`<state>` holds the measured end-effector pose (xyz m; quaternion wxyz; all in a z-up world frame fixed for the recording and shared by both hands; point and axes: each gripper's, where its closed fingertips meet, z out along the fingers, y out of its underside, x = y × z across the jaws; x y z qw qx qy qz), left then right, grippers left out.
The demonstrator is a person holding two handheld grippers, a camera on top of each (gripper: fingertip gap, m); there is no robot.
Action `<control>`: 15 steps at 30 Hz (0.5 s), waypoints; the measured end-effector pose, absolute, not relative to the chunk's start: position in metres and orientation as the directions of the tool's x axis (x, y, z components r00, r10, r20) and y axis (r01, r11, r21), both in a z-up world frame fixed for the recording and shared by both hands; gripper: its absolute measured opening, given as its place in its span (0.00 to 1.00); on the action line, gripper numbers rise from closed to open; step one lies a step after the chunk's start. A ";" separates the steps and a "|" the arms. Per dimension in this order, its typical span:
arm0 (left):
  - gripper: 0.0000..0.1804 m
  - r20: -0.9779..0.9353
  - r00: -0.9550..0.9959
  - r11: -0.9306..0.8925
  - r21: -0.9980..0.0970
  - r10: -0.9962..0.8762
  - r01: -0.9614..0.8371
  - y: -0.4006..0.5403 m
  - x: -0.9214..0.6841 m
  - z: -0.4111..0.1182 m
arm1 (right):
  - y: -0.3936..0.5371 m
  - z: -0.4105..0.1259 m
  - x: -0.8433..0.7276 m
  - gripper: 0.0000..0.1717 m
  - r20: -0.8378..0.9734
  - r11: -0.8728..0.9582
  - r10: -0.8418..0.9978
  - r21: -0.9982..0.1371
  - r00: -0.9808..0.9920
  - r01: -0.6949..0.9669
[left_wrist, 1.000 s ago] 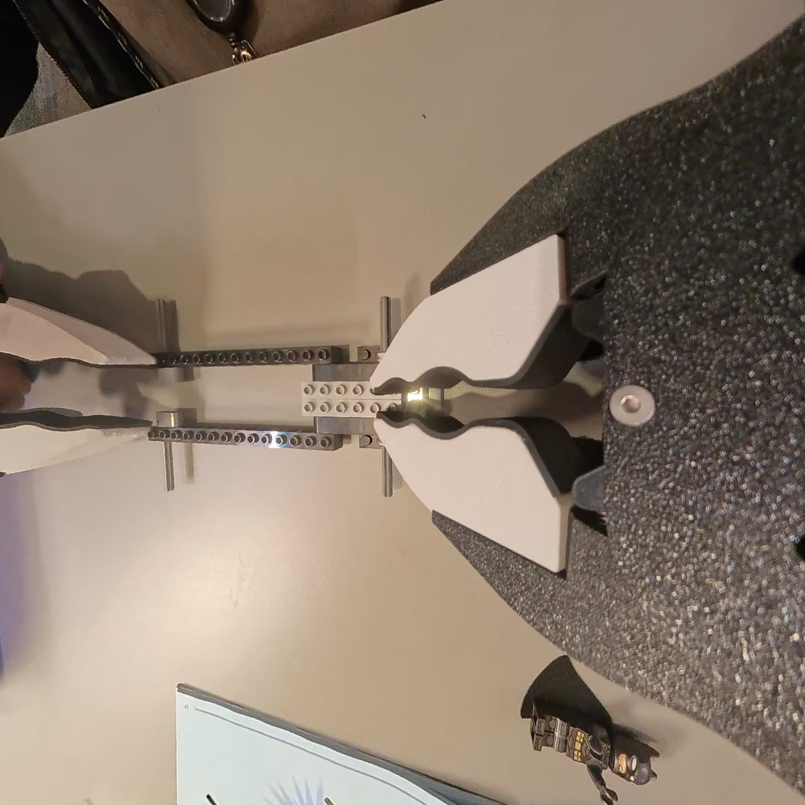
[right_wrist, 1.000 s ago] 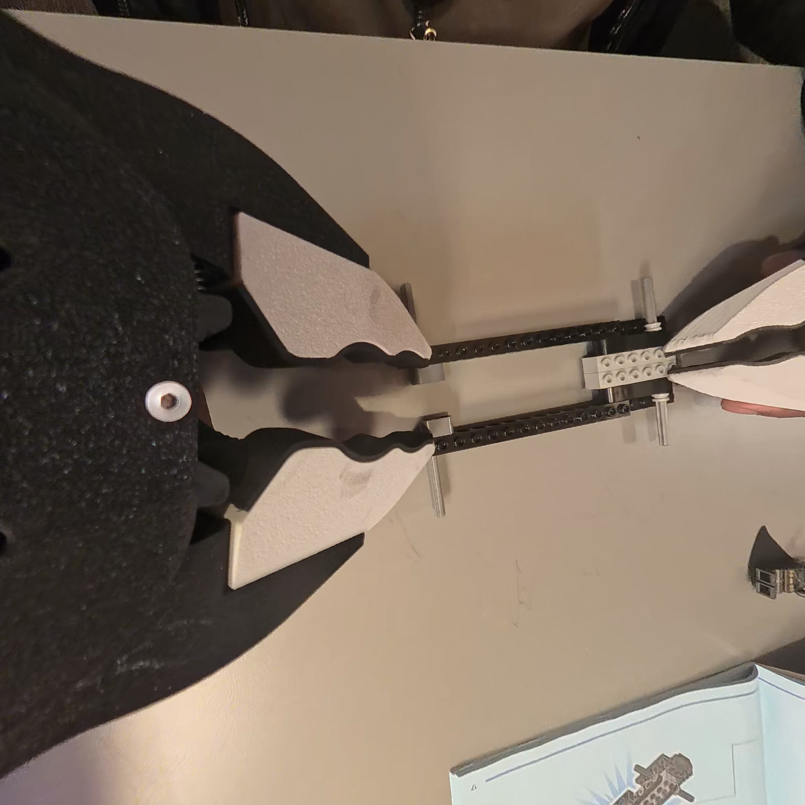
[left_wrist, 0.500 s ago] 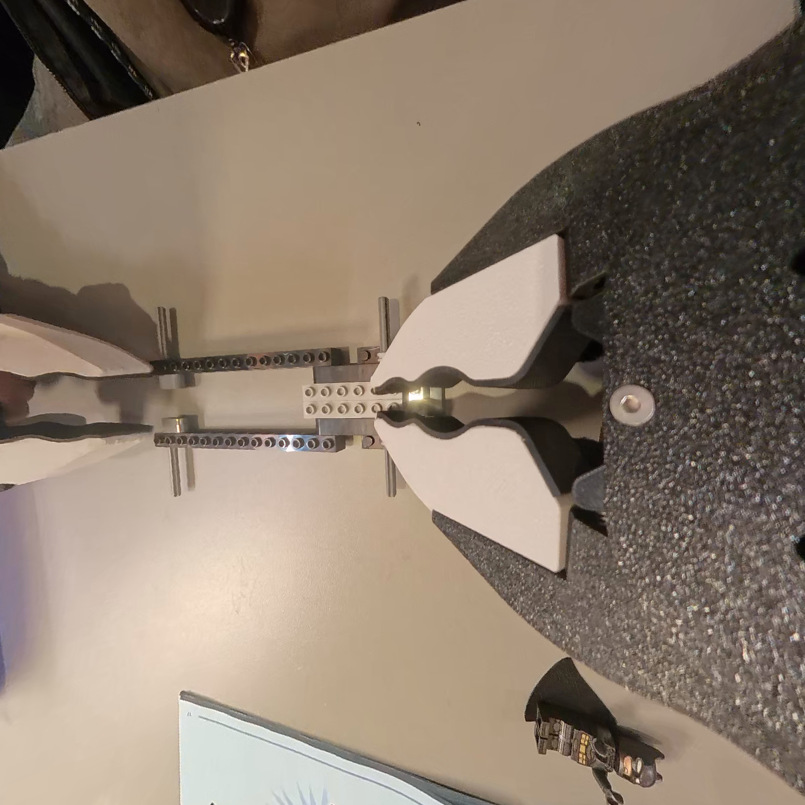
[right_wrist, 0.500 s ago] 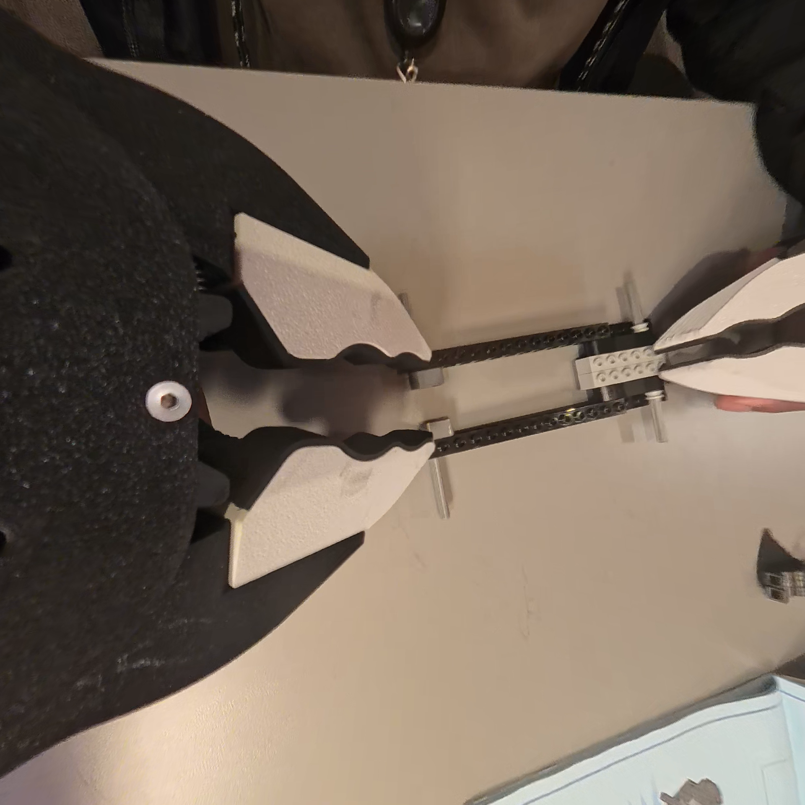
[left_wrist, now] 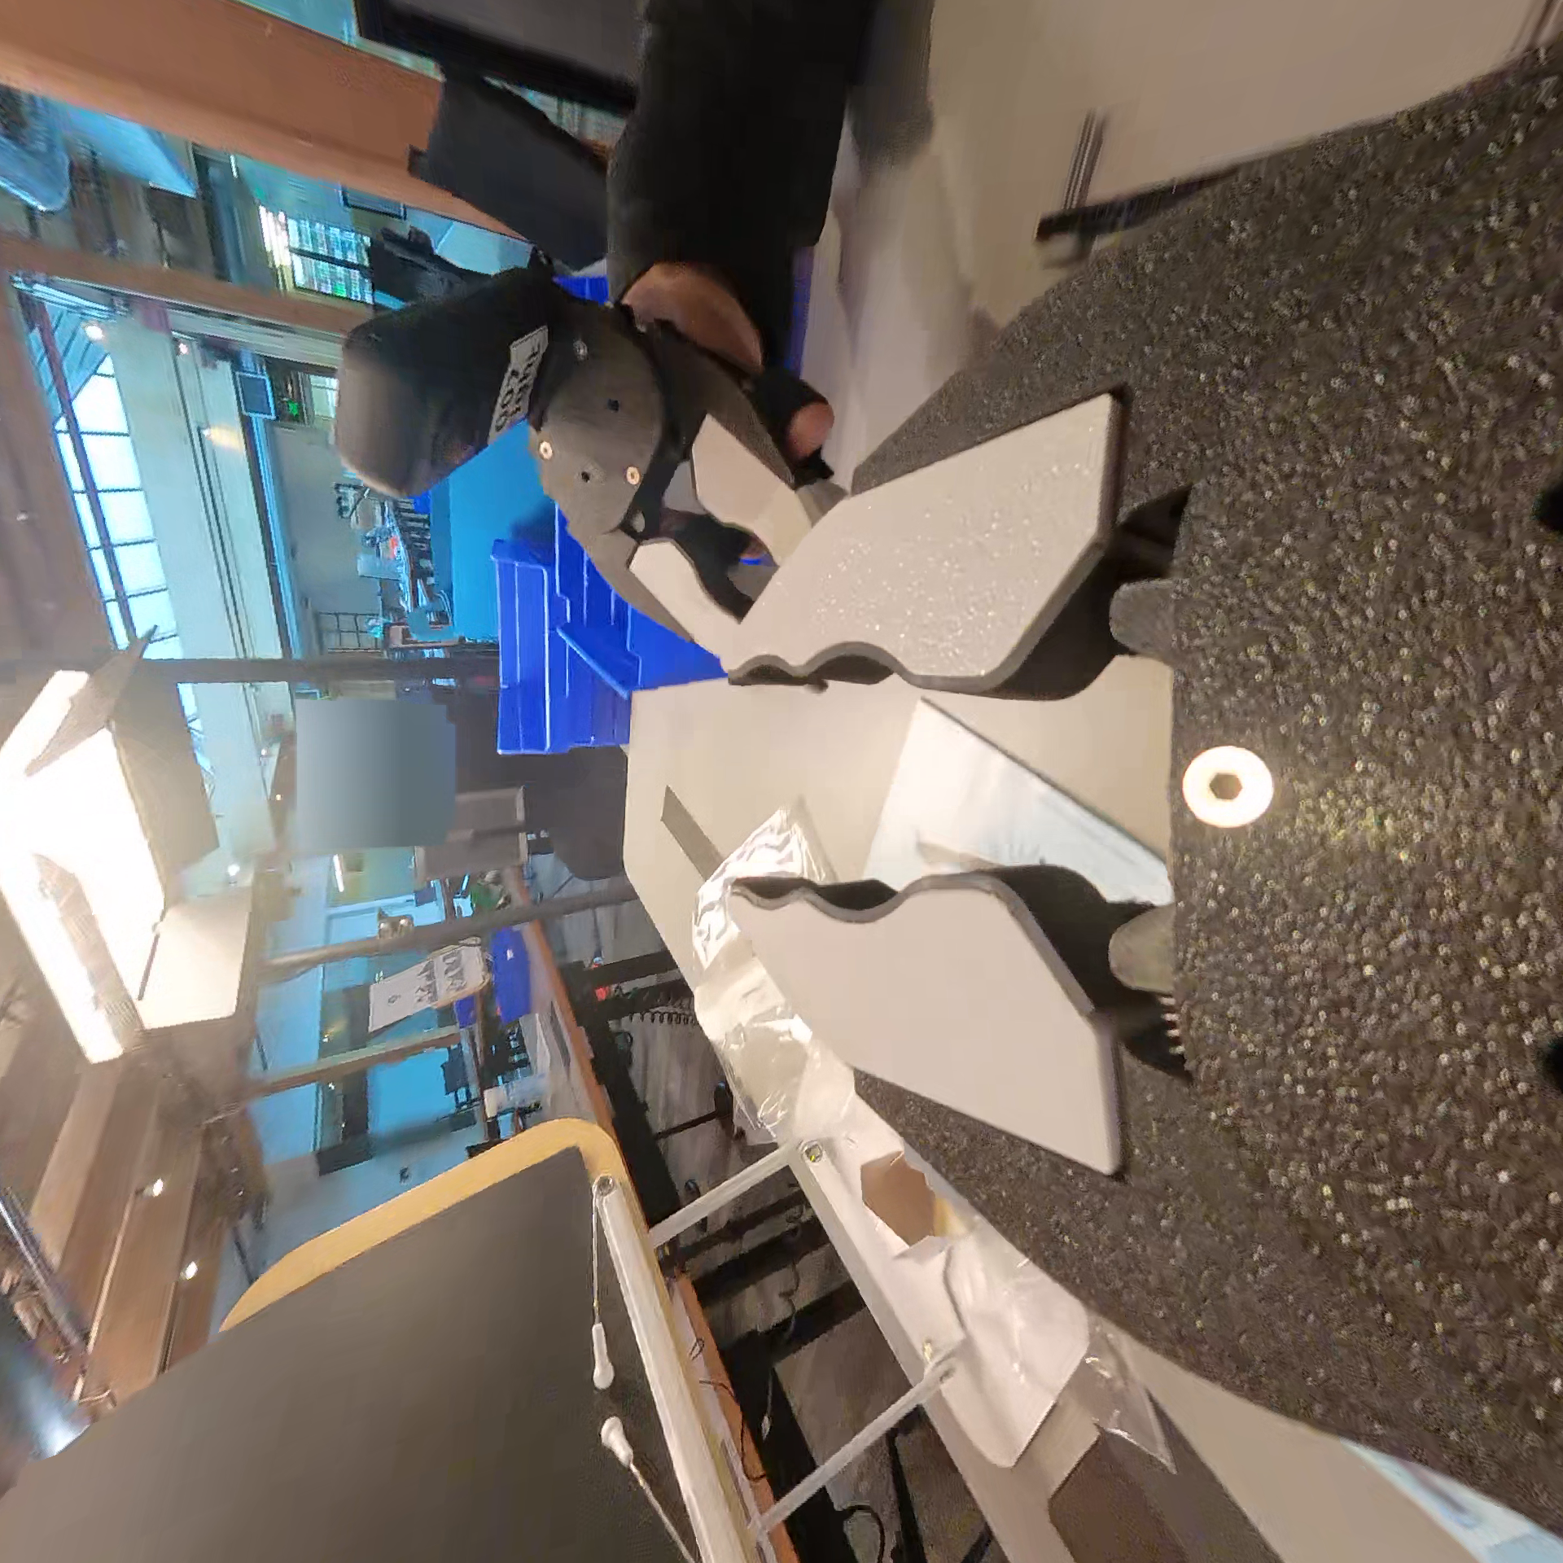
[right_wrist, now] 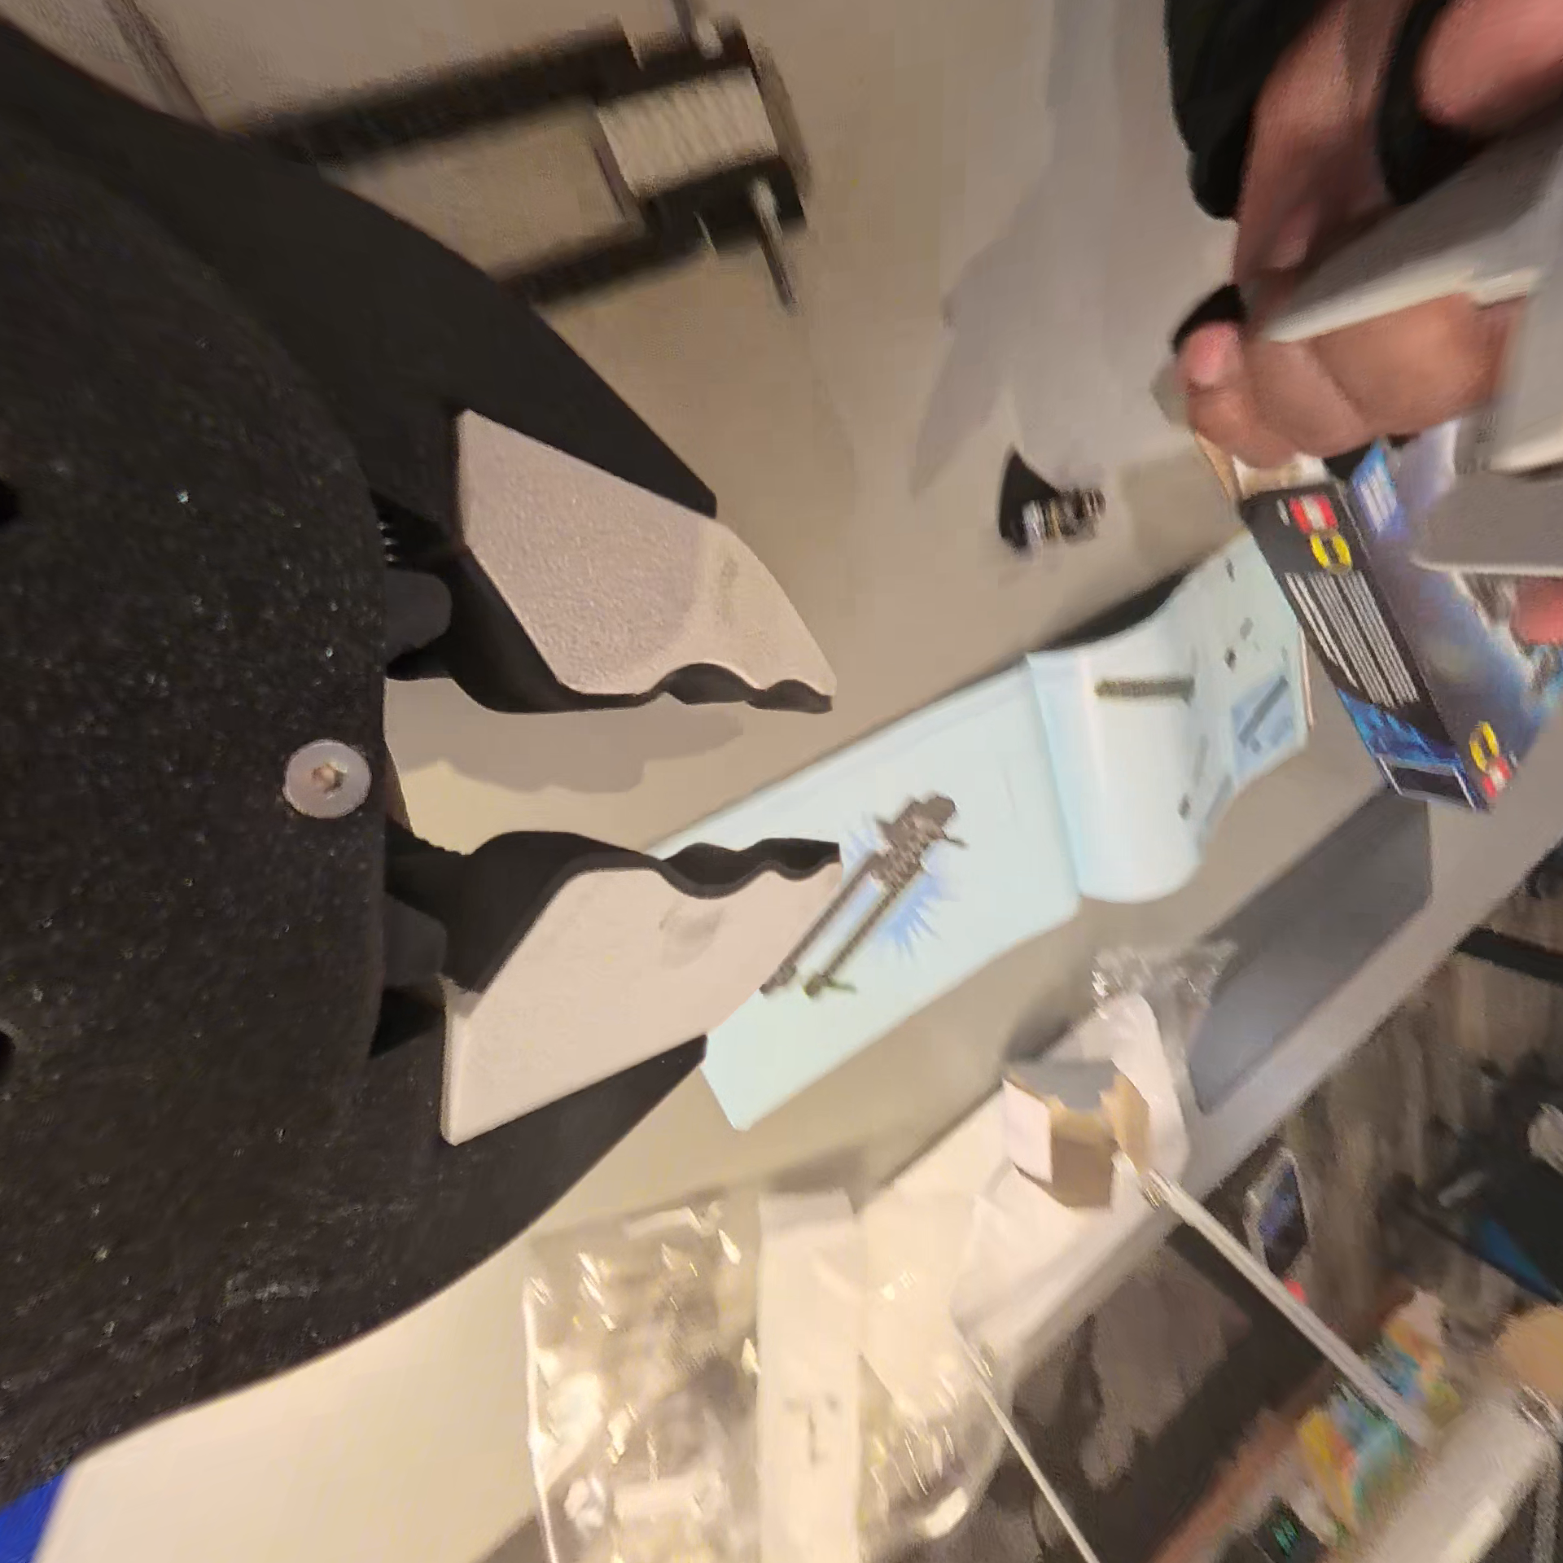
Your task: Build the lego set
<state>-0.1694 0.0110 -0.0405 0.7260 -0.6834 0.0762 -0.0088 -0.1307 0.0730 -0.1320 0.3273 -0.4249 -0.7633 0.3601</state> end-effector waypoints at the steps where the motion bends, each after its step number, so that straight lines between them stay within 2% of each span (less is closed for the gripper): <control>1: 0.25 -0.103 0.988 0.057 -0.994 -0.114 -0.097 0.021 -0.175 -0.048 | 0.080 -0.132 -0.145 0.18 0.222 0.389 0.887 -0.833 -0.406 0.393; 7: 0.24 -0.115 0.991 -0.057 -0.991 -0.070 -0.119 0.042 -0.180 -0.112 | 0.114 -0.164 -0.168 0.21 0.109 0.250 0.927 -0.893 -0.358 0.375; 12: 0.22 -0.067 0.996 -0.105 -0.992 -0.064 -0.073 0.049 -0.173 -0.123 | 0.123 -0.177 -0.164 0.23 0.046 0.200 0.937 -0.884 -0.347 0.423; 15: 0.22 -0.114 0.993 -0.150 -0.982 -0.035 -0.118 0.056 -0.173 -0.130 | 0.122 -0.187 -0.161 0.25 0.061 0.239 0.931 -0.848 -0.359 0.474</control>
